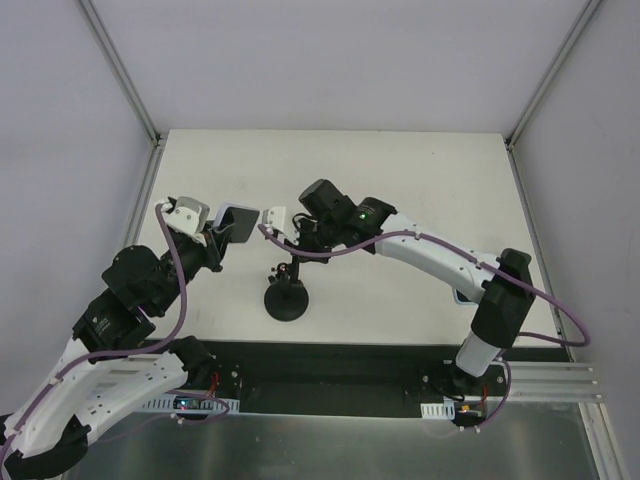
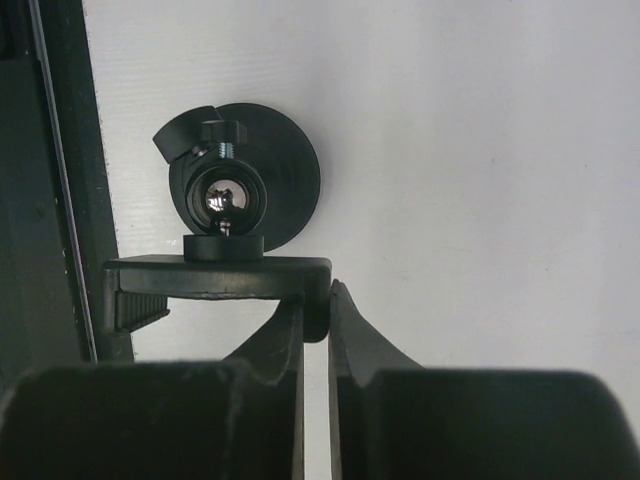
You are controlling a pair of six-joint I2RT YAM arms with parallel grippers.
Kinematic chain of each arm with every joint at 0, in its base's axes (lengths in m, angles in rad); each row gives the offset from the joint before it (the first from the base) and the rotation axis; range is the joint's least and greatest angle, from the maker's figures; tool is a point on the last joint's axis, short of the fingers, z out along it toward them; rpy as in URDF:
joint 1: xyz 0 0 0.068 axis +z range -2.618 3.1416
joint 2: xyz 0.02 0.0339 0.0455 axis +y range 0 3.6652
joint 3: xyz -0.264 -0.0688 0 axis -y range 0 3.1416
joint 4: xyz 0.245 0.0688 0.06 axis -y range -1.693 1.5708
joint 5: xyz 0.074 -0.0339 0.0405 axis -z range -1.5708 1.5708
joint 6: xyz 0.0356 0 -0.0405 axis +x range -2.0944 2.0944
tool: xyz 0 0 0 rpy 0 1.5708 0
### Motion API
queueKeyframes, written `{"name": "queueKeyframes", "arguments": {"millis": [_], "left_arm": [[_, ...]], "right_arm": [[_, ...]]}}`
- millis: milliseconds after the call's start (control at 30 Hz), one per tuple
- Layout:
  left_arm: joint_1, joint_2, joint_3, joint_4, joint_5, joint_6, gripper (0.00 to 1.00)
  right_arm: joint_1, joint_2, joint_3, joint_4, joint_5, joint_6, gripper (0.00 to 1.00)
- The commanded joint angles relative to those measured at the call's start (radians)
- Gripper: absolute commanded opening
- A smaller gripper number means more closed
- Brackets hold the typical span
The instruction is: Place the phone on the phone stand
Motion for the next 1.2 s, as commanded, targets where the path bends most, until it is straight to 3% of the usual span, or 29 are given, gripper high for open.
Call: {"name": "queueKeyframes", "arguments": {"millis": [0,133,233,500,733,833,867,967,1167], "left_arm": [[0.004,0.014,0.007,0.082,0.038,-0.013,0.0],[0.004,0.072,0.011,0.107,0.137,-0.028,0.0],[0.004,0.111,0.014,0.137,0.227,-0.036,0.0],[0.004,0.19,0.037,0.185,0.365,-0.078,0.0],[0.004,0.223,0.054,0.19,0.503,-0.099,0.0],[0.005,0.239,0.064,0.191,0.574,-0.091,0.0],[0.004,0.247,0.067,0.19,0.589,-0.088,0.0],[0.004,0.279,0.079,0.191,0.622,-0.079,0.0],[0.005,0.353,0.125,0.19,0.704,-0.08,0.0]], "right_arm": [[-0.002,-0.111,-0.091,0.131,0.153,0.254,0.0],[-0.013,-0.232,-0.201,0.179,0.421,0.452,0.0],[-0.037,-0.304,-0.251,0.127,0.527,0.581,0.0],[-0.068,-0.312,-0.251,0.003,0.591,0.733,0.0],[-0.069,-0.338,-0.295,0.039,0.603,0.851,0.0],[-0.074,-0.37,-0.31,0.065,0.551,0.847,0.22],[-0.076,-0.383,-0.315,0.073,0.54,0.836,0.37],[-0.082,-0.442,-0.32,0.084,0.474,0.794,0.58],[-0.144,-0.589,-0.384,0.067,0.411,0.718,0.71]]}}
